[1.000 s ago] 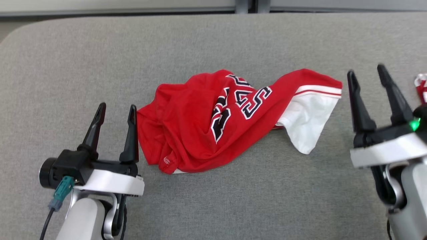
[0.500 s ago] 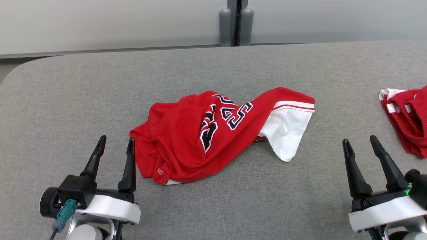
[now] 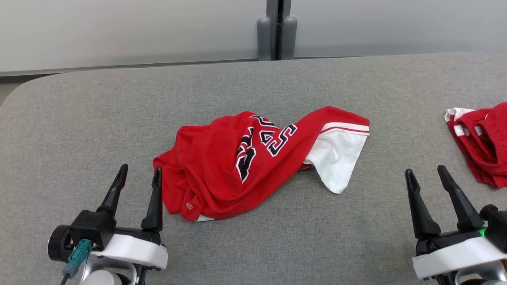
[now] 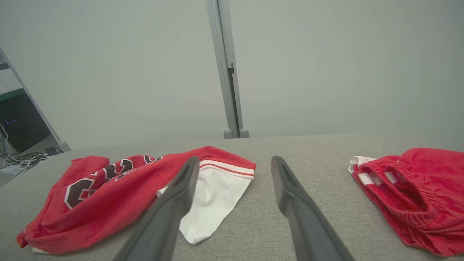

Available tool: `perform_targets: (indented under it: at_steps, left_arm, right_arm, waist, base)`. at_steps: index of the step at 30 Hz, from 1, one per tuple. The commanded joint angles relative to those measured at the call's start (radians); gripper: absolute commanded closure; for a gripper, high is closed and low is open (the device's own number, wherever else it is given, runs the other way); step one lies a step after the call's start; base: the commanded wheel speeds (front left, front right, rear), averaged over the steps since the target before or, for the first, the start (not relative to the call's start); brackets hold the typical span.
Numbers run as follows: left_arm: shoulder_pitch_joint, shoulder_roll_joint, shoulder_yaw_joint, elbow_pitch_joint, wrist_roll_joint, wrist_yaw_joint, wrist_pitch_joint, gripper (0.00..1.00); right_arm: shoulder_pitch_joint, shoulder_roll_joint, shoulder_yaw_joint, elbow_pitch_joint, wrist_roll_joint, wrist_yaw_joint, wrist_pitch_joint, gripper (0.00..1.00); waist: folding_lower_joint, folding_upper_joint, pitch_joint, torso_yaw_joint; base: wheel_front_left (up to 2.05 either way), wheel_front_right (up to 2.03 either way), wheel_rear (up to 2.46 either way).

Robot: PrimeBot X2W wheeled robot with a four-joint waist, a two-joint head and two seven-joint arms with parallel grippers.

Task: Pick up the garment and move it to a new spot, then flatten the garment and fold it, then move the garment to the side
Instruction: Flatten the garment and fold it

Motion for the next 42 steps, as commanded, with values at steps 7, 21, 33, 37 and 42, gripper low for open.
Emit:
perform_targets:
  at_steps: [7,21,33,37,42]
  left_arm:
    - [0.005,0.011,-0.007,-0.011,-0.007,0.007,0.002,0.0]
    - [-0.047,0.003,-0.027,-0.03,-0.014,-0.003,0.001,0.0]
    - [-0.141,-0.024,-0.044,-0.016,-0.01,-0.022,-0.024,0.0]
    - [-0.153,-0.029,-0.038,-0.01,-0.009,-0.021,-0.03,0.0]
    - [-0.144,-0.028,-0.026,-0.009,-0.007,-0.015,-0.034,0.0]
  right_arm:
    - [0.008,0.002,-0.002,-0.011,-0.006,0.0,0.005,0.0]
    - [-0.012,-0.019,0.035,0.057,-0.003,0.0,0.048,0.0]
    - [-0.2,-0.043,0.149,0.365,0.043,0.0,0.023,0.0]
    - [-0.23,-0.032,0.17,0.438,0.056,0.0,0.005,1.0]
    - [-0.235,-0.041,0.144,0.444,0.066,0.0,-0.041,1.0]
  waist:
    - [0.0,0.0,0.003,0.002]
    - [0.0,0.0,0.057,0.037]
    - [0.0,0.0,0.174,0.115]
    - [0.0,0.0,0.181,0.116]
    - [0.0,0.0,0.18,0.1]
  base:
    - [0.0,0.0,0.0]
    - [0.0,0.0,0.0]
    - [0.0,0.0,0.0]
    - [0.0,0.0,0.0]
    - [0.0,0.0,0.0]
